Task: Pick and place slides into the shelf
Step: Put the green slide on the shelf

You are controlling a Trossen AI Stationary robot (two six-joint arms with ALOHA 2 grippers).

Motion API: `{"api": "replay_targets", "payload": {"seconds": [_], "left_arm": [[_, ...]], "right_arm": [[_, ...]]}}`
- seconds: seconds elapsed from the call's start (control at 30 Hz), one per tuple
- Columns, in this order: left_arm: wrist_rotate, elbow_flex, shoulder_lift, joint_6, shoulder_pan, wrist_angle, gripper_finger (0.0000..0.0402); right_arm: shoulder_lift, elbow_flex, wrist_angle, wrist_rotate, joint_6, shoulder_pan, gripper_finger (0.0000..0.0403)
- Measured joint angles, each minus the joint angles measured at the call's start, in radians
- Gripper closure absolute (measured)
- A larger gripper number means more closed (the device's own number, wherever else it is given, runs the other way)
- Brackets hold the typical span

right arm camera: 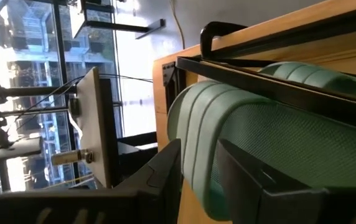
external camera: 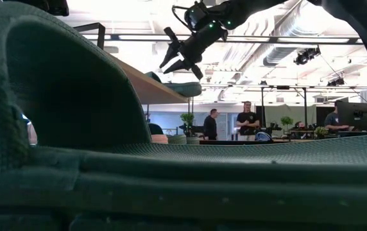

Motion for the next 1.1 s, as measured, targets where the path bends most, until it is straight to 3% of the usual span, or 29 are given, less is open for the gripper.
{"api": "replay_targets", "payload": {"seconds": [0.23,0.33,0.4,0.53,0.63,0.8,1.0,1.1], "left_arm": [[0.0,0.0,0.0,0.0,0.0,0.0,0.0401],[0.0,0.0,0.0,0.0,0.0,0.0,0.0401],[0.0,0.0,0.0,0.0,0.0,0.0,0.0401],[0.0,0.0,0.0,0.0,0.0,0.0,0.0401],[0.0,0.0,0.0,0.0,0.0,0.0,0.0401],[0.0,0.0,0.0,0.0,0.0,0.0,0.0401],[0.0,0.0,0.0,0.0,0.0,0.0,0.0401],[0.0,0.0,0.0,0.0,0.0,0.0,0.0401]], "right_arm": [[-0.01,0.03,-0.031,-0.103,-0.094,0.005,0.0308],[-0.015,0.092,-0.122,-0.129,-0.225,0.026,0.0308],[-0.015,0.158,-0.215,-0.108,-0.399,0.05,0.0308],[-0.021,0.284,-0.431,0.059,-0.947,0.145,0.0308],[-0.017,0.298,-0.469,0.24,-1.179,0.237,0.0308],[0.051,0.22,-0.306,0.251,-1.287,0.313,0.0309],[0.148,0.209,-0.217,0.5,-1.408,0.334,0.034],[0.173,0.21,-0.186,0.549,-1.438,0.34,0.0363]]}}
